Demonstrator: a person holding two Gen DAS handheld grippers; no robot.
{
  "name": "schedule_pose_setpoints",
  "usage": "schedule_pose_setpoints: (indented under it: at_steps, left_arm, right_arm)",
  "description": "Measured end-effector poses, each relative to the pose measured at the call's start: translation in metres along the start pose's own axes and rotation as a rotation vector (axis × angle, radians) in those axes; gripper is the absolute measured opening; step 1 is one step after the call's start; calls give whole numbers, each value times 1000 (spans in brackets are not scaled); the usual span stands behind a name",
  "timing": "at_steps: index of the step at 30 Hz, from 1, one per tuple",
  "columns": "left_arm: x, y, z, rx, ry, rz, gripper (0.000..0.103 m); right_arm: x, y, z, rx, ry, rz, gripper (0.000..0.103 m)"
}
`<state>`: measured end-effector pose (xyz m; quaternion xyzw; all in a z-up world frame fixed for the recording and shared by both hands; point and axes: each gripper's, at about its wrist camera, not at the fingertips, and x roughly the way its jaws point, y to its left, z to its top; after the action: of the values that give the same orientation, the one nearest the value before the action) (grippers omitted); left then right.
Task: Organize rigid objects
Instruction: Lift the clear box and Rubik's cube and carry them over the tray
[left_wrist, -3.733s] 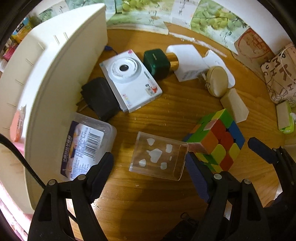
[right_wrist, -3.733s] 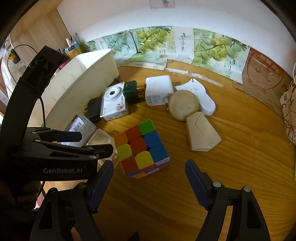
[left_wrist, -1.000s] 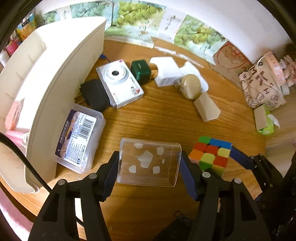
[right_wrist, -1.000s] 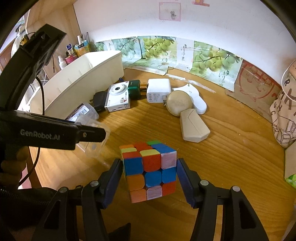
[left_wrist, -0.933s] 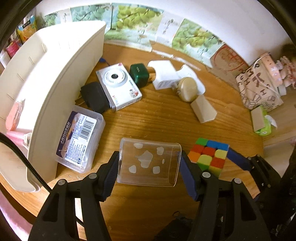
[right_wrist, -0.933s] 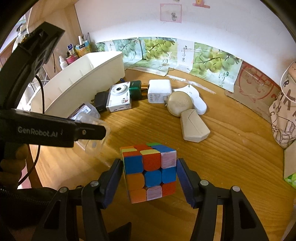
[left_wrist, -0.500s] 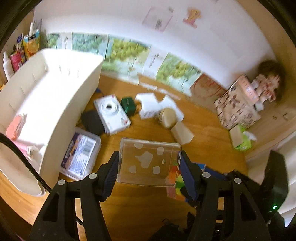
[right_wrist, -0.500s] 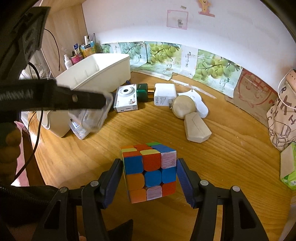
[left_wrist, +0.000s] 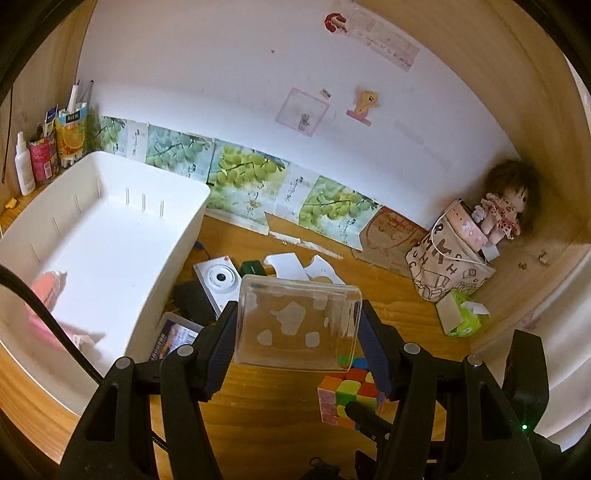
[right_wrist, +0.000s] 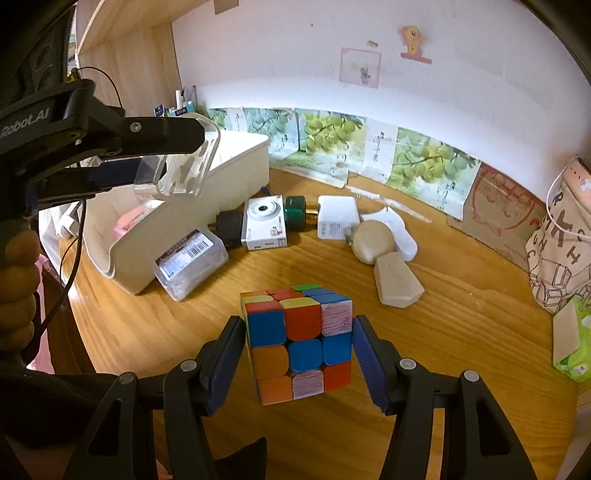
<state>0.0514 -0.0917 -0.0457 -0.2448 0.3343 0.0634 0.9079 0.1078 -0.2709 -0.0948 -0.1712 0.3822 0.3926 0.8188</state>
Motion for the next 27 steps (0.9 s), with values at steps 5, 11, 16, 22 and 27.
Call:
schedule_pose_setpoints:
  at_steps: [5,11,16,22,27]
  left_arm:
    - [-9,5,4,39,-15,-8,66]
    - [-30,13,13,93,-60,-5,66]
    - [-46,28,22,119,-87,12,66]
    - [-61,50,32,129,-115,29,66]
    - [-69,65,39,132,-134,36,66]
  right_arm:
    - [-3,11,7,2,-38,-8,60]
    - [-8,33,18,-6,-99,-13,60]
    - [-10,55,29,-20,-156,-19,60]
    - [-12,81,40,-32,-226,-41,60]
    - [-16,98,48,-26,-274,-68,60]
